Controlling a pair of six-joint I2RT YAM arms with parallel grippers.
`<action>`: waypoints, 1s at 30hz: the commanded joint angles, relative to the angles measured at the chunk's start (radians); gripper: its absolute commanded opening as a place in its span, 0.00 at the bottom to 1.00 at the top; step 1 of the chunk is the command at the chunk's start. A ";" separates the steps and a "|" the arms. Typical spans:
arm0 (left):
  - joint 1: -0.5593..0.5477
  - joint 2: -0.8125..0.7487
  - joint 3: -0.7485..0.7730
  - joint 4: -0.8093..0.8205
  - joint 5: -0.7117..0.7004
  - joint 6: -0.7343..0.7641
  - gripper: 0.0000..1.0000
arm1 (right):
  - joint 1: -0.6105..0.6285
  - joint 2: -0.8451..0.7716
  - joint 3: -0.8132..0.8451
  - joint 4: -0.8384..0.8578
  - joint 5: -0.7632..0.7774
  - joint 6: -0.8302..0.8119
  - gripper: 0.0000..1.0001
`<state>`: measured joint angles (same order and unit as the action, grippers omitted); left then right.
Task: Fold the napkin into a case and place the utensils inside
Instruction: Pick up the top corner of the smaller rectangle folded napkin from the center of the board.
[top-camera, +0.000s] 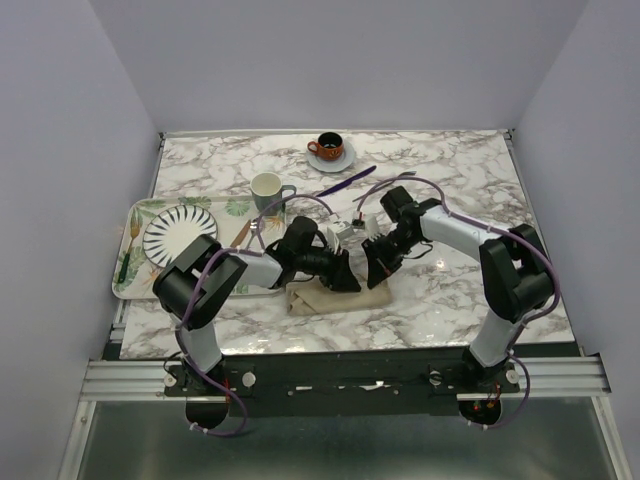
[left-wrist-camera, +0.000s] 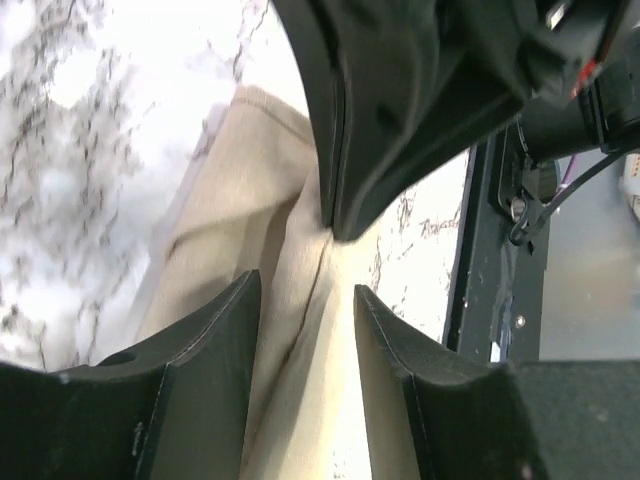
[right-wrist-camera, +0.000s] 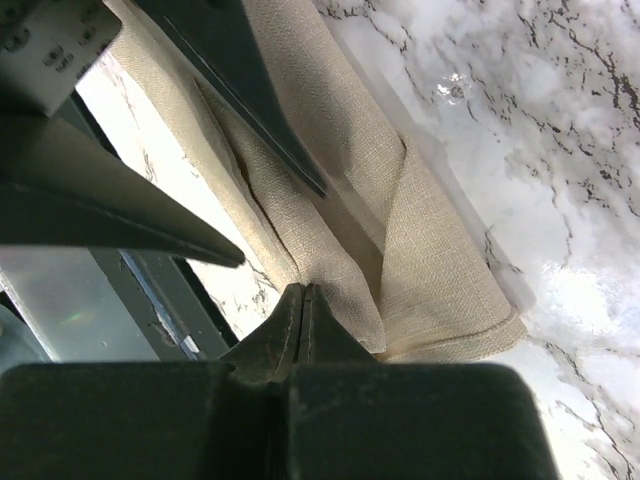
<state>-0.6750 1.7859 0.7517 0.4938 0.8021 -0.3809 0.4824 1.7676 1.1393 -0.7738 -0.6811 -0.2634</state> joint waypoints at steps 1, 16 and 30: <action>0.009 -0.077 -0.057 0.161 -0.047 -0.038 0.51 | -0.008 -0.025 -0.029 0.034 -0.029 -0.017 0.01; -0.029 -0.008 -0.017 0.129 -0.047 0.019 0.52 | -0.008 -0.037 -0.030 0.041 -0.043 -0.020 0.01; -0.046 0.043 -0.015 0.115 -0.061 -0.007 0.47 | -0.024 -0.036 -0.021 0.041 -0.058 -0.016 0.01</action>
<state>-0.7147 1.7920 0.7242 0.6048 0.7696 -0.3908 0.4686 1.7573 1.1187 -0.7490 -0.7029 -0.2707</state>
